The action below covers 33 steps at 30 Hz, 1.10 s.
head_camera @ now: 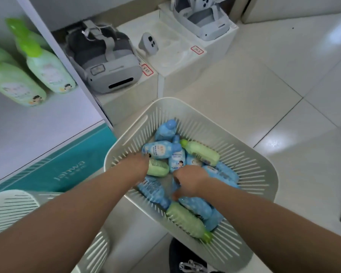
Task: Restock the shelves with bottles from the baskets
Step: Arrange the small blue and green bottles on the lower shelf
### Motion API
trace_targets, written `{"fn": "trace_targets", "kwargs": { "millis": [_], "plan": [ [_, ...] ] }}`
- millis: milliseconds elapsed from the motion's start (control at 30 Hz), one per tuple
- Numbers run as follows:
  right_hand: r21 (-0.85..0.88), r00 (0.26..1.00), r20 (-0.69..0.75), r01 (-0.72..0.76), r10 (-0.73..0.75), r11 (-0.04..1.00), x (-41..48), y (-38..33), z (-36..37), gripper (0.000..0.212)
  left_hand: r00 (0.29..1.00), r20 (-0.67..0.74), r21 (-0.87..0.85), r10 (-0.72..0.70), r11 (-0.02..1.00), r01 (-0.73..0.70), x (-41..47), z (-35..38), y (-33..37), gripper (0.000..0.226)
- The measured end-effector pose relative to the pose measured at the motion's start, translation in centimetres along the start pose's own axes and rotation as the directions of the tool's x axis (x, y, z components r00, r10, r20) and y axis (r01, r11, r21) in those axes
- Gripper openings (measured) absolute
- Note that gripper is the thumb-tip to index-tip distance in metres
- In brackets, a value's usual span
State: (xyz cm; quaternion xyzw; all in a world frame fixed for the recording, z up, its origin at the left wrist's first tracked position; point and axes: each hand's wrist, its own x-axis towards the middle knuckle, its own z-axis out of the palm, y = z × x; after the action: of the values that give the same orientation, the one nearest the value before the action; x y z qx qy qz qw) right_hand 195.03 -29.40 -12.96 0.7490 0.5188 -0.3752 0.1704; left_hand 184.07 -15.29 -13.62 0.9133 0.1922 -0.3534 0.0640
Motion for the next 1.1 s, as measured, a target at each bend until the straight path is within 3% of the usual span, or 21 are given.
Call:
{"fn": "trace_targets", "kwargs": {
  "millis": [200,400,567,700,833,1100],
  "plan": [
    [-0.02,0.999,-0.019,0.029,-0.029,0.999,0.6,-0.3,-0.2,0.036,1.0,0.01,0.075,0.001,0.997,-0.001,0.5,-0.1,-0.2,0.031],
    [-0.044,0.999,-0.018,0.026,-0.027,0.999,-1.2,0.0,-2.4,0.042,0.978,-0.205,-0.099,0.034,0.994,-0.055,-0.9,-2.3,1.0,0.029],
    [-0.06,1.0,0.005,-0.005,0.006,0.998,-3.4,0.5,-4.6,0.019,0.932,-0.361,-0.166,0.02,0.982,-0.085,-3.5,-5.3,0.8,0.025],
    [-0.066,0.995,-0.093,0.021,-0.027,0.998,-5.4,0.0,-7.3,0.026,0.899,-0.436,-0.253,-0.044,0.964,-0.076,-6.3,-6.9,-0.4,0.031],
    [-0.054,0.969,-0.237,0.054,-0.065,0.997,-7.6,-1.6,-11.1,0.009,0.882,-0.441,-0.379,-0.167,0.925,-0.014,-9.5,-8.8,-2.1,0.032],
    [0.013,0.843,-0.533,0.101,-0.079,0.995,-10.8,-6.5,-16.9,0.006,0.828,-0.412,-0.54,-0.381,0.834,0.115,-16.3,-11.2,-8.0,0.041]
  ]
}}
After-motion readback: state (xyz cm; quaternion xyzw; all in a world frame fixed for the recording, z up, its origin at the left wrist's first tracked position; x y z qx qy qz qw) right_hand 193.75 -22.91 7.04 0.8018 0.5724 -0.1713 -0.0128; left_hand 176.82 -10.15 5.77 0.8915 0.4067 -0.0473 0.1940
